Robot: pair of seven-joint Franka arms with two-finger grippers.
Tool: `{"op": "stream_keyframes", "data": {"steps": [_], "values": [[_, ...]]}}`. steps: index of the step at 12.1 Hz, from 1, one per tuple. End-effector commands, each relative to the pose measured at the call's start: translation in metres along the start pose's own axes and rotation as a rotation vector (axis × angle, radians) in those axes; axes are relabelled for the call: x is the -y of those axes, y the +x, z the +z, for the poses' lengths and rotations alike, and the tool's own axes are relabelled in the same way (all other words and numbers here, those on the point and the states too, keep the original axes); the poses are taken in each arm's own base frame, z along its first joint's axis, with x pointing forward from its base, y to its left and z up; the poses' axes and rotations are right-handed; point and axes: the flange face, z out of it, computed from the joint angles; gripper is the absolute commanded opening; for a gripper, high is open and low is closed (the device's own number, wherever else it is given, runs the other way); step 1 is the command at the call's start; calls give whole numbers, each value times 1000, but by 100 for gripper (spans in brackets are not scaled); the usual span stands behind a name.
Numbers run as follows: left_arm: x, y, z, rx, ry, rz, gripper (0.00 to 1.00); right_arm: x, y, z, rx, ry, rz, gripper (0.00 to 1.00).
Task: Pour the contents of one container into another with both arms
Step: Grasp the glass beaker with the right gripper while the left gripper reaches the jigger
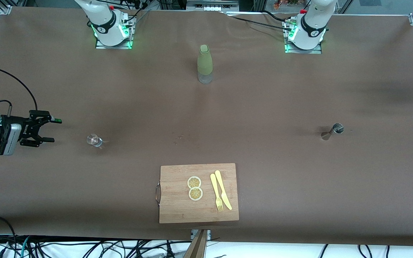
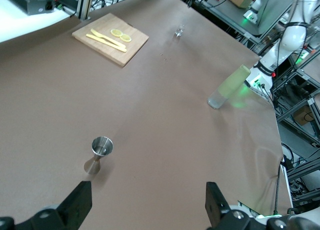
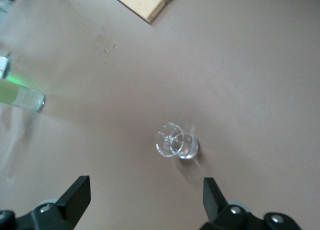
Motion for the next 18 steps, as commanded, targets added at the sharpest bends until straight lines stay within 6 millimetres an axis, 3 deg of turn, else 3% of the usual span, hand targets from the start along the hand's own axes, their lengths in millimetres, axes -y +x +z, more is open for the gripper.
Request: {"op": "stream_keyframes", "data": {"steps": [1,5,9,12,15,18], "values": [[22,-23,14,-82,-43,76,100,-28,-29,25,-175,37,-159,100],[53,-62,48,-142,-104,128,100,-57,-58,71,-375,13,-425,100],[69,-97,83,-191,-162,124,100,-69,-73,108,-387,3,-631,100],[72,-107,99,-230,-171,138,100,-71,-76,130,-381,28,-669,100],[94,-124,127,-289,-170,185,100,-70,-72,153,-374,58,-691,100],[109,-124,139,-285,-126,203,100,-69,-71,164,-370,72,-691,100]]}}
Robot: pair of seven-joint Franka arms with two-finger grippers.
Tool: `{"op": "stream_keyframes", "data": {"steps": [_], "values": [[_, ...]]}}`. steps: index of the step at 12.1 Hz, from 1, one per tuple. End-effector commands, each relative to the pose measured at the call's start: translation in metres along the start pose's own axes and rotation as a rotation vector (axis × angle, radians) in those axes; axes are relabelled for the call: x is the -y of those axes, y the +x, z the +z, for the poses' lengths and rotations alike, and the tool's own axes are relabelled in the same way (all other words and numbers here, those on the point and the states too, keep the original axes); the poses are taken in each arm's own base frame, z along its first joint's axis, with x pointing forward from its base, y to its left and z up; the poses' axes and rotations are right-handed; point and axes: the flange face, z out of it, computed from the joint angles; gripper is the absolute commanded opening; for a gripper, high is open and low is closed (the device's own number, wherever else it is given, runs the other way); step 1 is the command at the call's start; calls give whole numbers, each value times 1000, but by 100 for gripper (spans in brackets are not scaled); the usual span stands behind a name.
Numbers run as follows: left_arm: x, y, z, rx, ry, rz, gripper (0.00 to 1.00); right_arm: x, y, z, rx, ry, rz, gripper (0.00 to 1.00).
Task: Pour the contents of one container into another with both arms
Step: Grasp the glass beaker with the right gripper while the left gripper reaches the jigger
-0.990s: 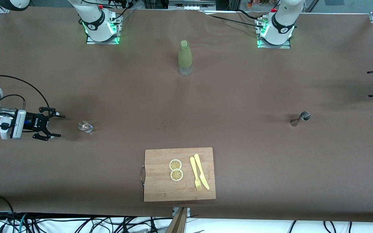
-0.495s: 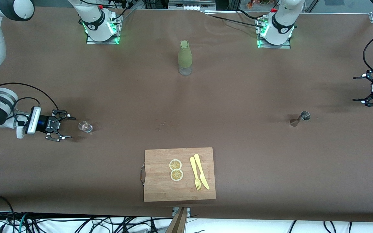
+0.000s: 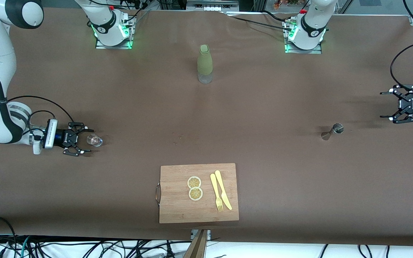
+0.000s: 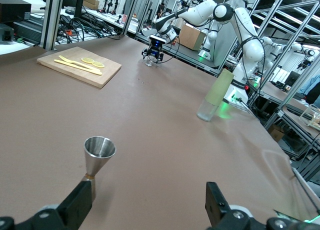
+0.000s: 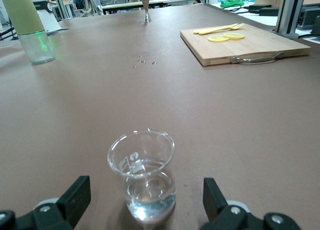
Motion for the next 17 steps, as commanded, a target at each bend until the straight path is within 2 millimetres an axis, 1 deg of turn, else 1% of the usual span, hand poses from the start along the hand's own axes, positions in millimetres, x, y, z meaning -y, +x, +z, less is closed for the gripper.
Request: {"op": "stream_keyframes", "data": {"steps": [1,2,3,4,5,6,7,9,10,11,12,13,14,16,17], "values": [[18,-1,12,-24,39,99,100,-4,-2,5,6,-14,-15,100],[25,-4,20,-31,42,125,100,-7,1,10,19,-14,-21,100],[31,-10,28,-39,38,136,100,-8,1,10,23,-18,-22,99],[38,-20,37,-65,51,167,100,-8,2,11,23,-16,-21,98],[45,-28,49,-92,45,191,100,-8,2,11,24,-17,-21,97],[50,-42,58,-110,44,192,100,-8,2,12,25,-16,-20,93],[55,-50,66,-127,51,206,100,-9,3,11,25,-17,-20,91],[64,-62,77,-132,68,226,100,-10,6,10,24,-18,-22,83],[66,-68,82,-144,70,222,100,-10,7,8,26,-20,-25,83],[70,-69,89,-154,67,225,100,-10,6,9,24,-19,-24,80],[74,-71,93,-157,77,239,100,-10,6,9,23,-18,-24,78],[77,-74,97,-162,88,251,100,-10,7,9,20,-18,-23,77],[82,-73,107,-166,86,254,100,-10,8,8,21,-18,-26,77],[88,-77,112,-156,109,268,100,-10,9,8,18,-17,-29,77],[91,-75,121,-167,110,282,100,-10,10,9,18,-16,-28,77]]}}
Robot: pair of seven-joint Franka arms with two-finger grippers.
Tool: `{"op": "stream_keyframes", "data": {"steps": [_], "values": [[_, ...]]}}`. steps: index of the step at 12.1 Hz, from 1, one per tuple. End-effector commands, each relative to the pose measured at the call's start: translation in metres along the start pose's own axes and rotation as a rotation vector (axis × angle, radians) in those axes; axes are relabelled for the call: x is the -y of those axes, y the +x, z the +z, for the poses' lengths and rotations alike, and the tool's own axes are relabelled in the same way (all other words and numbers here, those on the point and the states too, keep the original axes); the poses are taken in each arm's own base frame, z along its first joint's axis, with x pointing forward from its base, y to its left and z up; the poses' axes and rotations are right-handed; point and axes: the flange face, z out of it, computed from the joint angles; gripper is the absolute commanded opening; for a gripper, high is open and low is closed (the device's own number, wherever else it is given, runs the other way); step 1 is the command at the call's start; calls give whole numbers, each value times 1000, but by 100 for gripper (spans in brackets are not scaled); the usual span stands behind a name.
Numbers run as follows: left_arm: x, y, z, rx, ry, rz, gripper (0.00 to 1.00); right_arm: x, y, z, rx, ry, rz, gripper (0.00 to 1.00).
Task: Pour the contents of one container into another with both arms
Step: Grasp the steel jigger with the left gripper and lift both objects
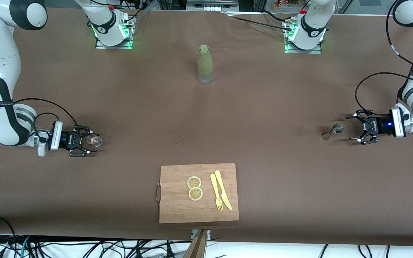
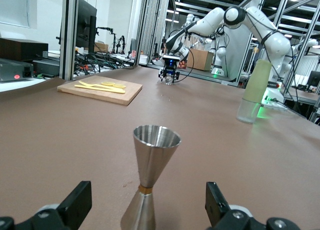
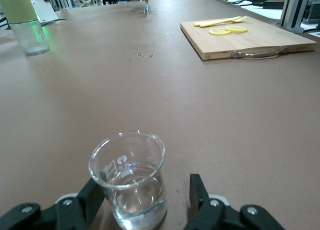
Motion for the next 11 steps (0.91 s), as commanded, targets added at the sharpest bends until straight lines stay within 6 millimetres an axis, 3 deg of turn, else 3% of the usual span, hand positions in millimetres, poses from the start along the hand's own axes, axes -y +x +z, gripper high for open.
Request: {"op": "stream_keyframes", "data": {"steps": [1,4,11], "values": [[7,-10,13,-14,34,98,100,-3,6,-1,-13,-9,-10,69],[3,-21,21,-21,49,119,100,-4,8,2,-14,-5,-8,56],[6,-27,59,-61,60,142,100,-7,10,5,-13,-28,2,45]]}}
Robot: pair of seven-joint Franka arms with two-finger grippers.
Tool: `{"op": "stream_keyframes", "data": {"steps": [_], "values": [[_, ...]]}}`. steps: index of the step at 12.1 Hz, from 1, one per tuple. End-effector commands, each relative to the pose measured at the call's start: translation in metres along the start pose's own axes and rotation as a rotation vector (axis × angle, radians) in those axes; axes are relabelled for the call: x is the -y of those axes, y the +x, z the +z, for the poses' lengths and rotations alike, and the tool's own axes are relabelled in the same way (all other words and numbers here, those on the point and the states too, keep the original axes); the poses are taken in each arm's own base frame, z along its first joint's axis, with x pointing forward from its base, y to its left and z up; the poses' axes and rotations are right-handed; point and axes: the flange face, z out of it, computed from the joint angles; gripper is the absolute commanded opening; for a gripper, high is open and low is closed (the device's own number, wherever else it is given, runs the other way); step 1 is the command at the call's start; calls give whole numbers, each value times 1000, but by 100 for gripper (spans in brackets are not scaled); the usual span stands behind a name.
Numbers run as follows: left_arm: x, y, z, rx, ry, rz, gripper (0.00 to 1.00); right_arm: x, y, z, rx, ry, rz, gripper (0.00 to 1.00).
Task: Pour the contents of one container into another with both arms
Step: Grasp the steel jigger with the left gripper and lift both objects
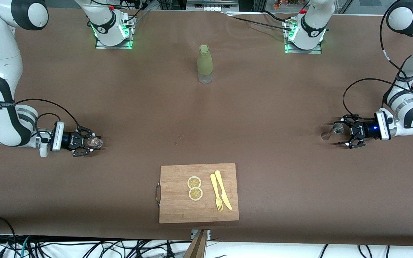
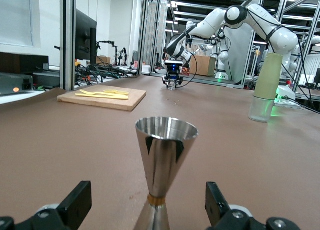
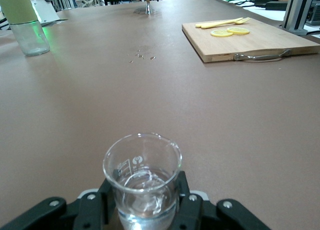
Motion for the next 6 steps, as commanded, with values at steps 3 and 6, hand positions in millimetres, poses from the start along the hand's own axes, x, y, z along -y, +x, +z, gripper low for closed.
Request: {"op": "stream_keyframes", "data": {"steps": [3,6], "values": [[-6,-12,19,9,55,67,100,-8,8,-3,2,-41,1,40],[-11,-17,34,-5,63,59,100,-10,9,-4,14,-48,-5,31]]}}
